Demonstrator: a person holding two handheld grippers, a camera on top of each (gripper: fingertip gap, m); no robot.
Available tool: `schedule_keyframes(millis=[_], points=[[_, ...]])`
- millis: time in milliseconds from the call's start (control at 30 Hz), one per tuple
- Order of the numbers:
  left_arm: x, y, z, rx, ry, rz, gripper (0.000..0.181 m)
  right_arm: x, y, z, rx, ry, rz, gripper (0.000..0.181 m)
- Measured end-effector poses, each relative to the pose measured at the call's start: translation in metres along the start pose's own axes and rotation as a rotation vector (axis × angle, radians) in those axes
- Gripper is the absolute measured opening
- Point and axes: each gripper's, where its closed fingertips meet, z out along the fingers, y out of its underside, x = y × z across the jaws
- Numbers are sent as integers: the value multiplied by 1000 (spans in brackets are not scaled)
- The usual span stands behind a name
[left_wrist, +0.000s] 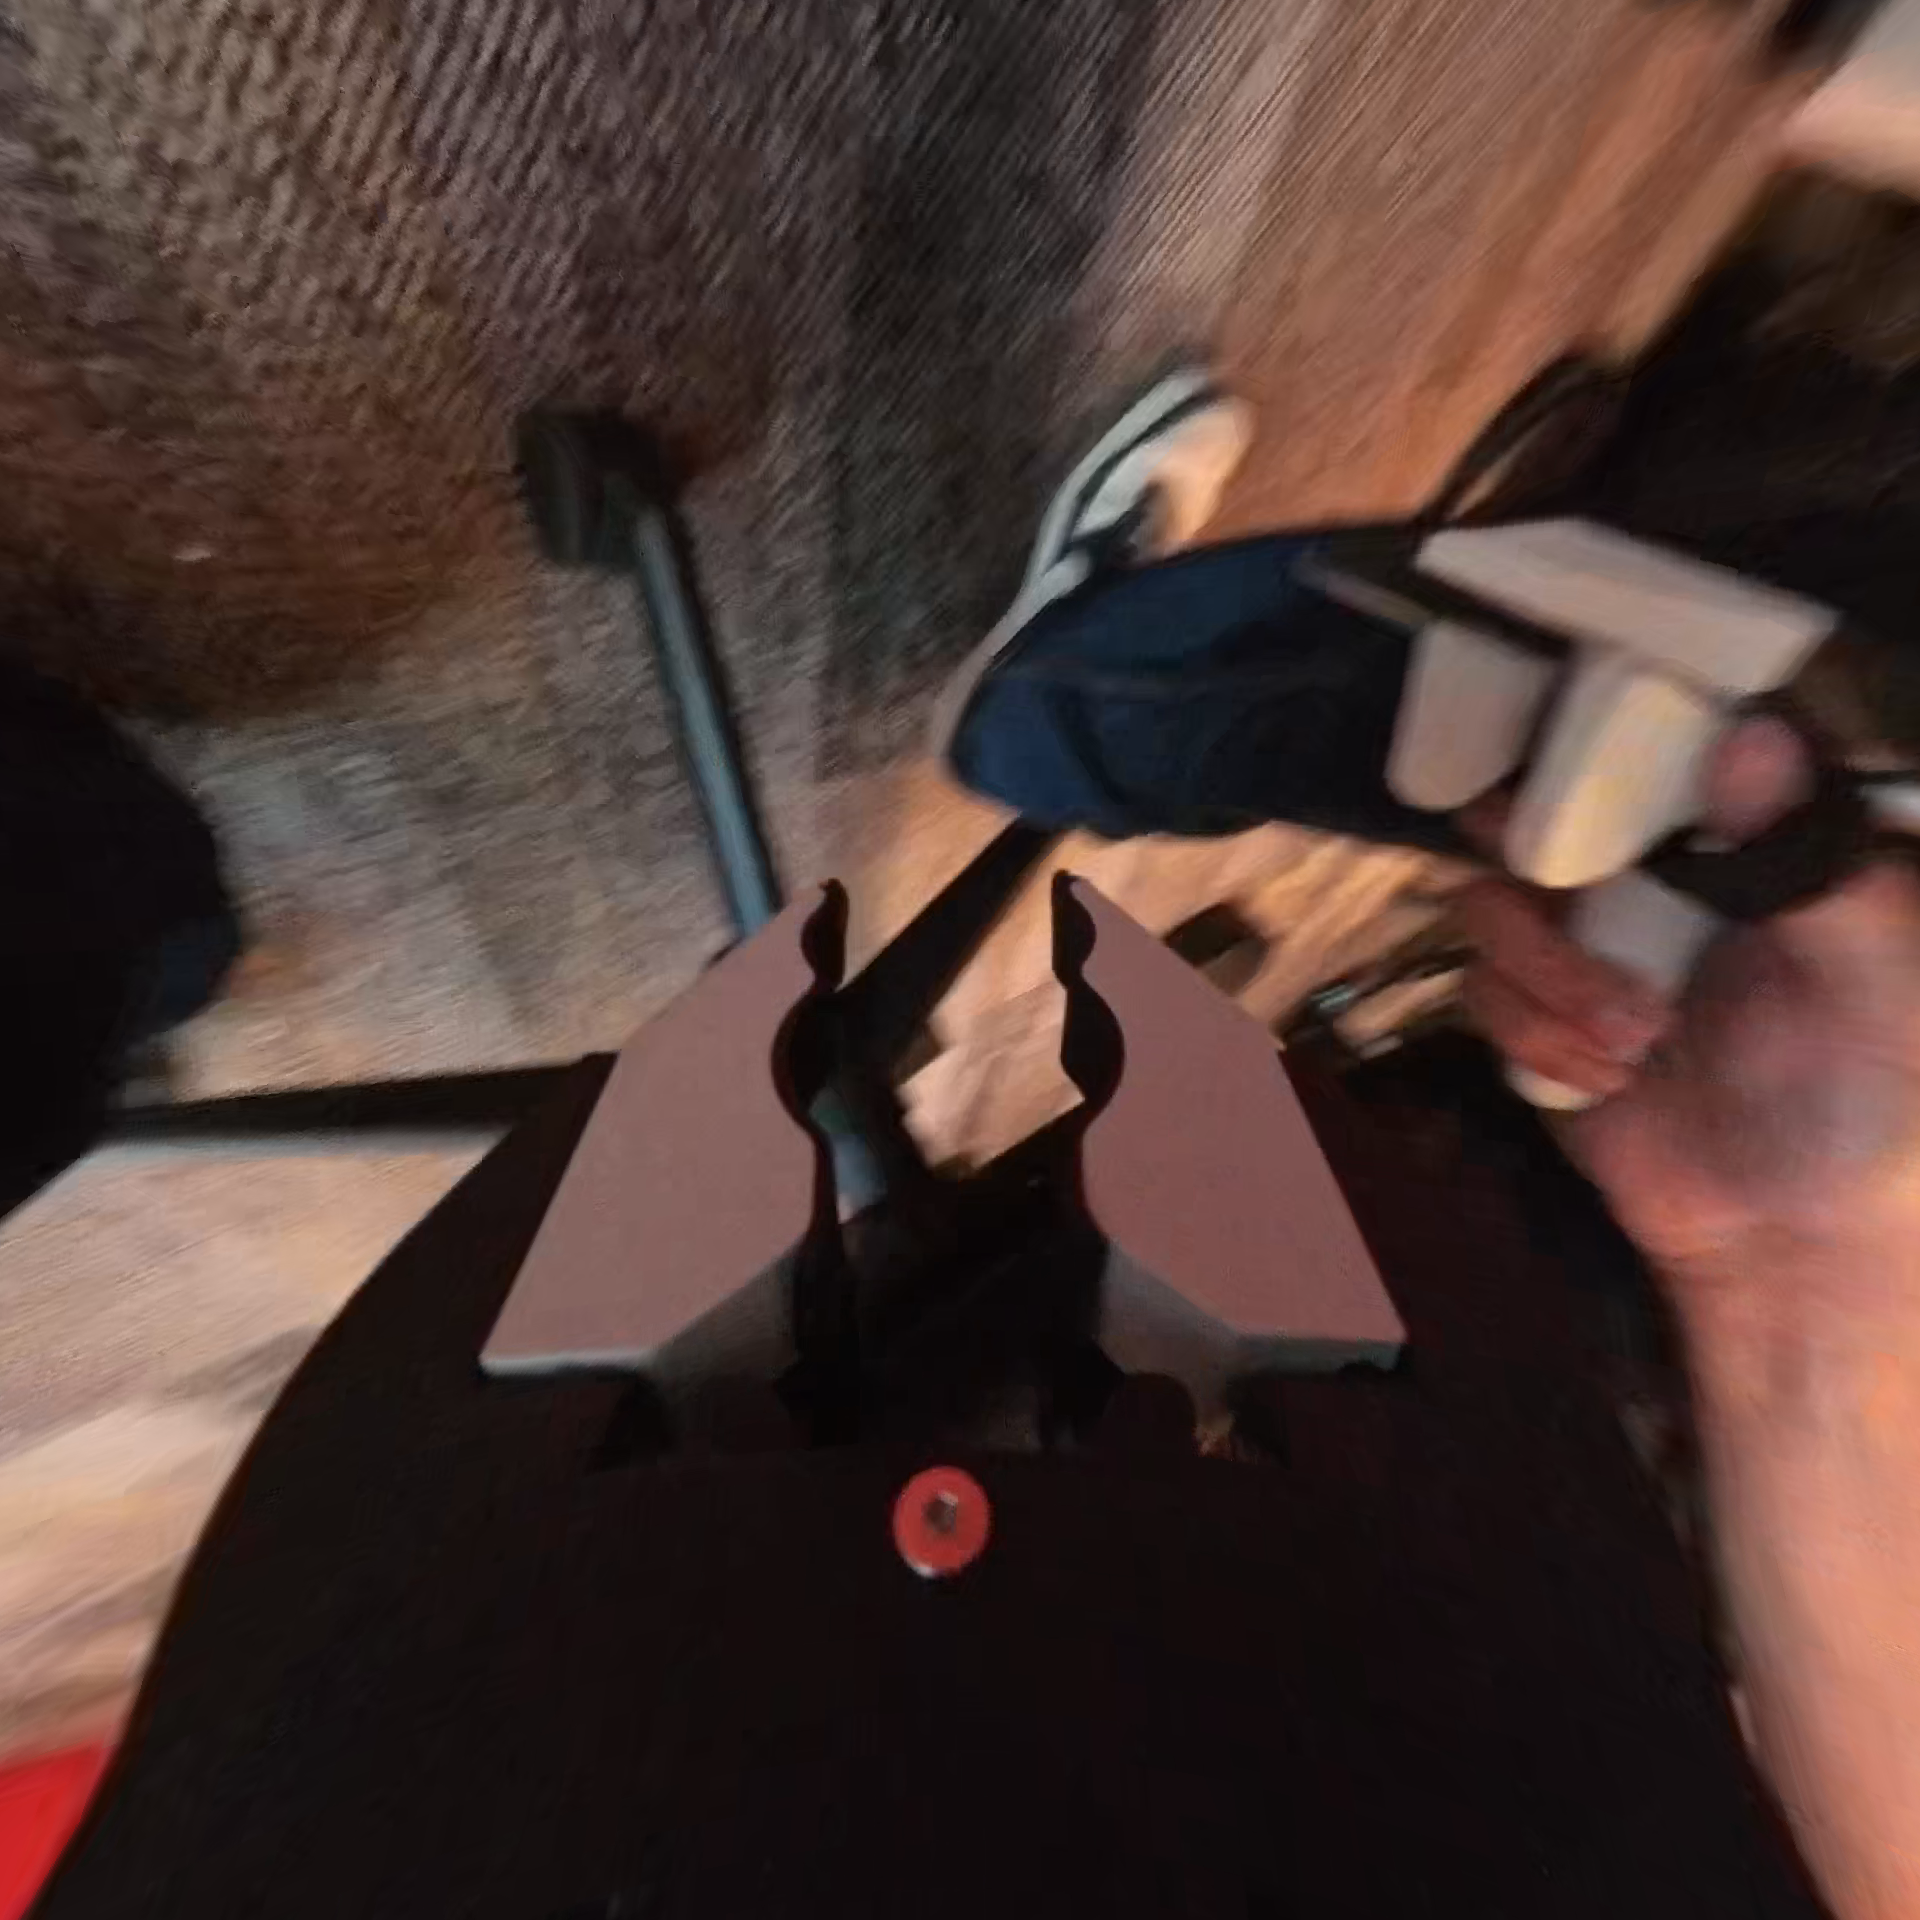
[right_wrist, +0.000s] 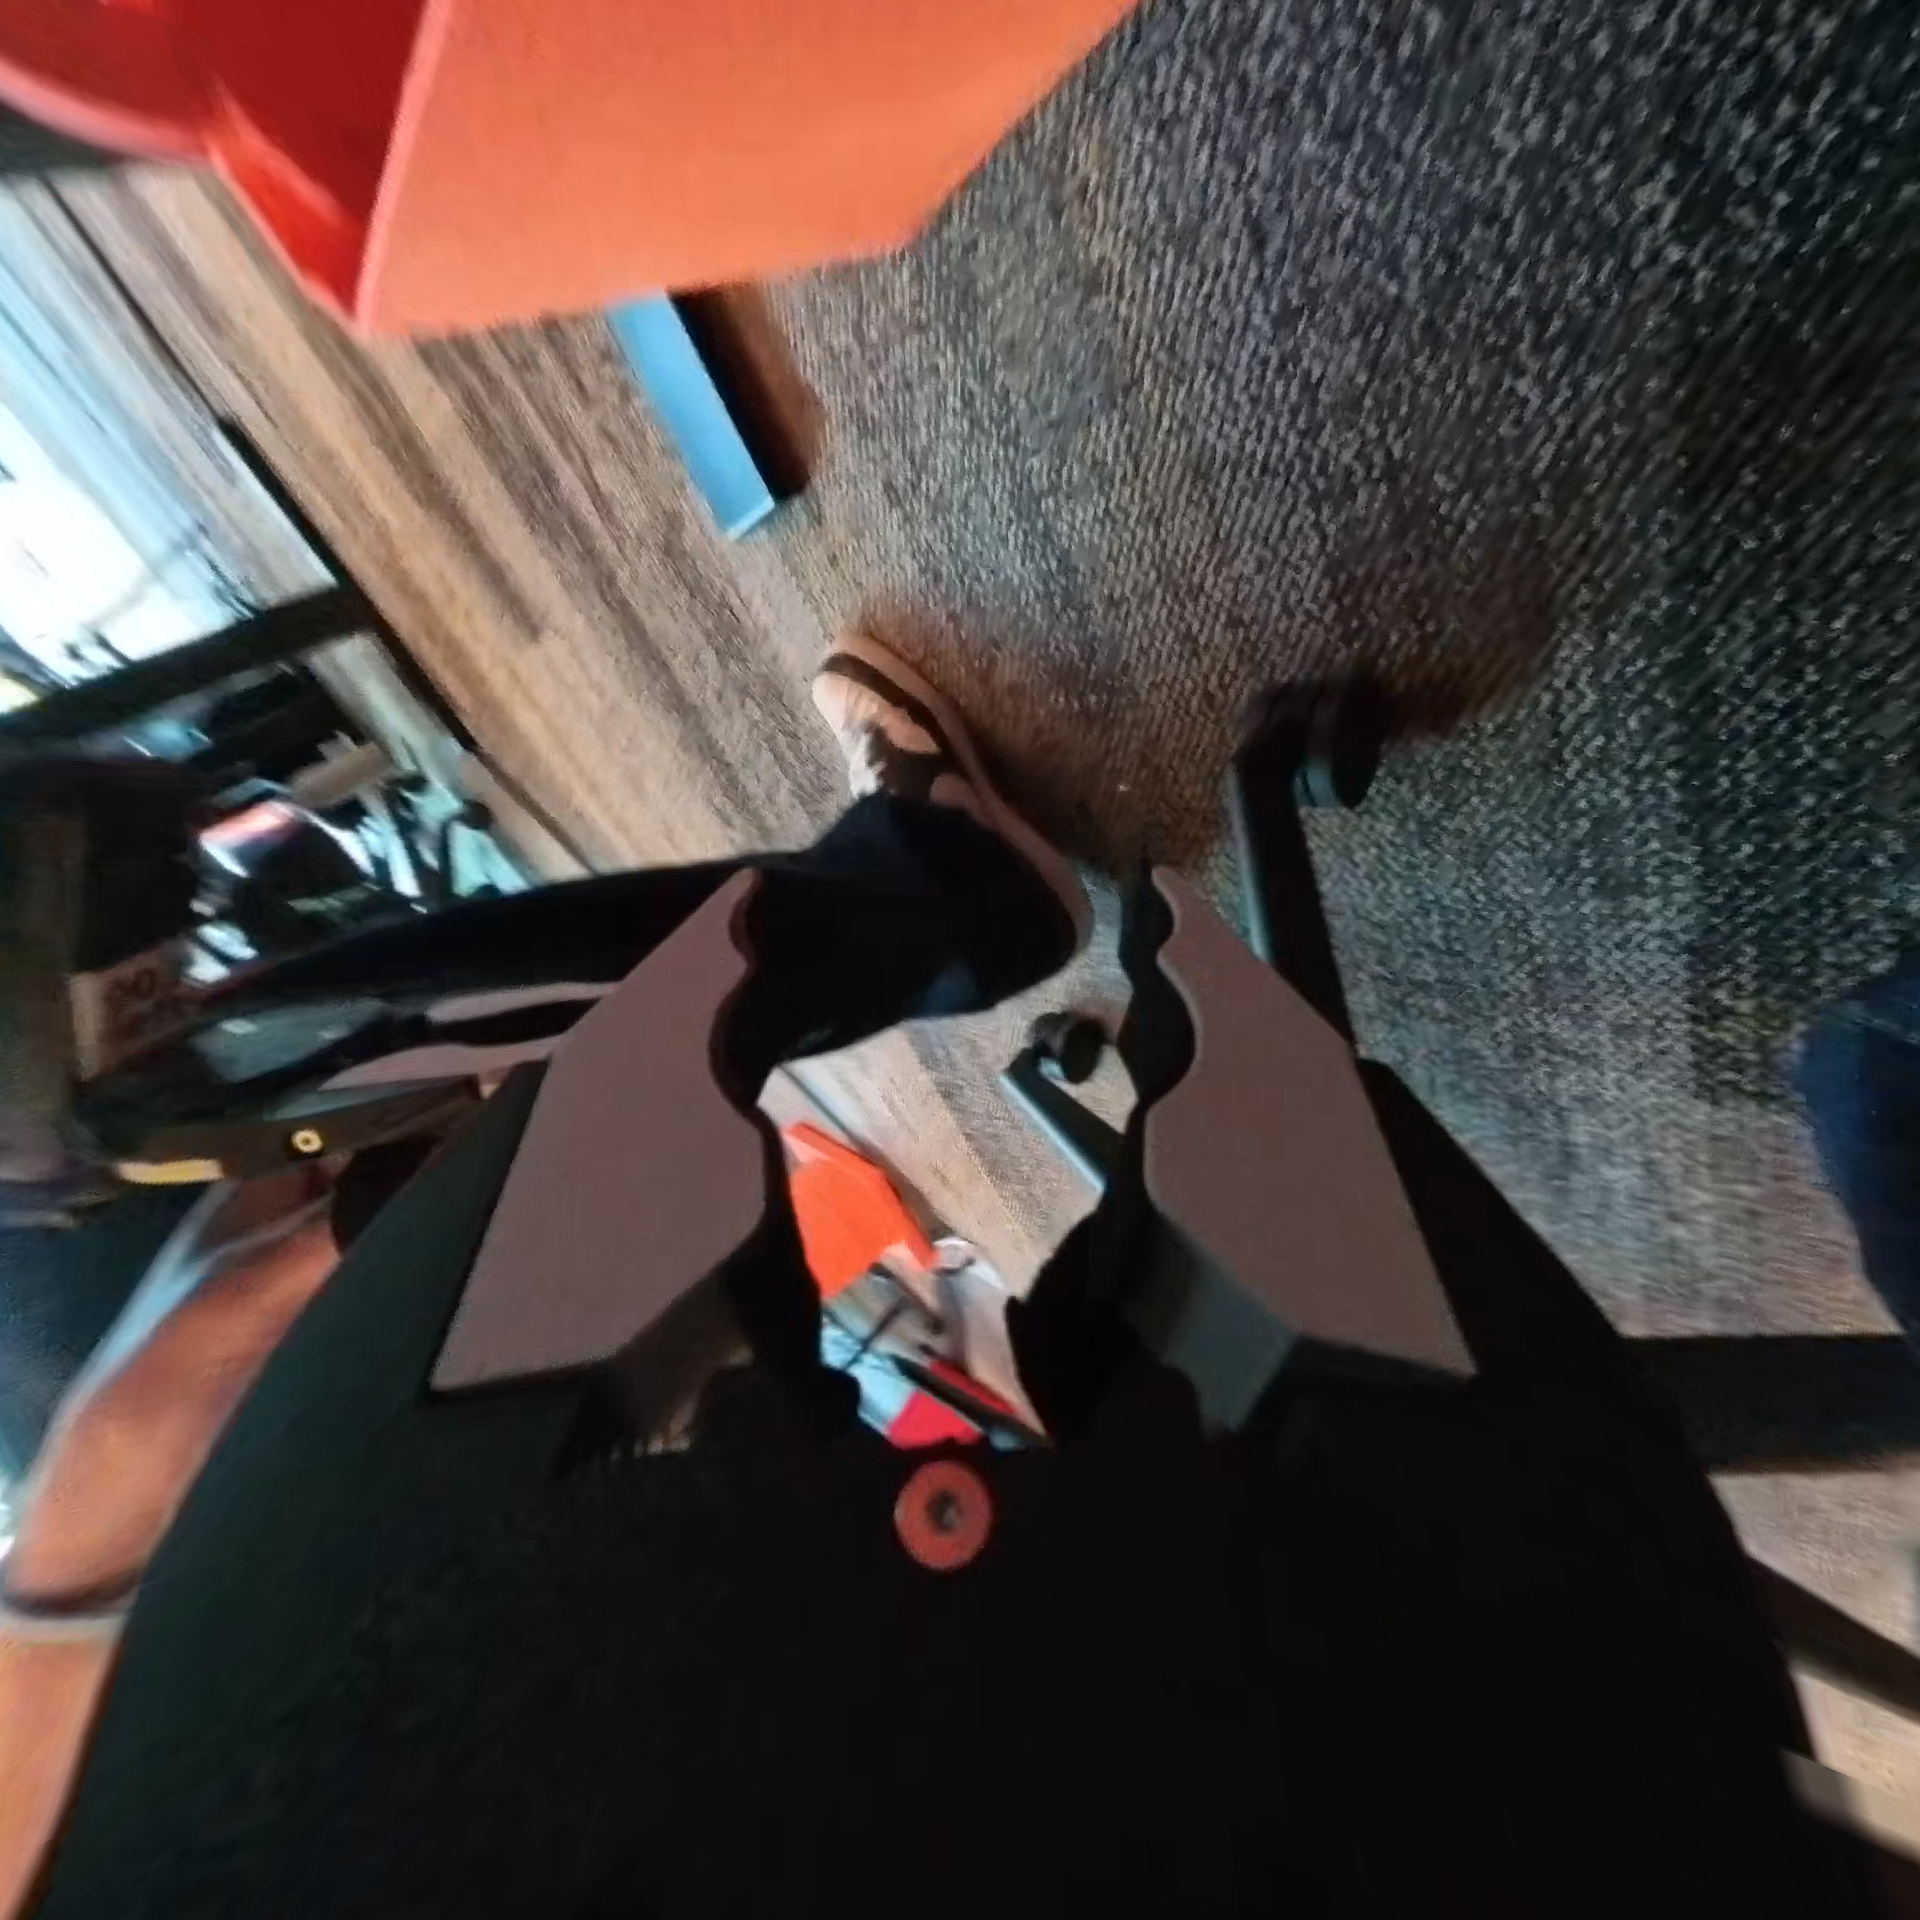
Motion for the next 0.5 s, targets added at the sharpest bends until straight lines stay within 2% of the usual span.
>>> schedule_keyframes(millis=[100, 167, 200, 267, 333, 400, 467, 500], points=[[-26, 43, -3, -149, -343, 292, 39, -10, 37, -7, -28, 98, -222, 63], [-23, 61, -12, -170, -487, 477, 40, -21, 56, -22, -14, 139, -347, 65], [-12, 67, -18, -138, -523, 562, 40, -31, 67, -30, 0, 122, -392, 65], [28, 77, -38, -4, -531, 731, 40, -51, 95, -54, 25, 109, -529, 65], [70, 92, -76, 168, -569, 910, 39, -74, 118, -87, 66, 122, -710, 65], [113, 111, -127, 408, -596, 1057, 37, -109, 125, -127, 196, 92, -839, 60], [154, 137, -191, 723, -551, 1124, 22, -162, 136, -167, 308, -50, -846, 60], [167, 151, -223, 873, -512, 1110, 23, -186, 149, -186, 320, -124, -871, 59]])
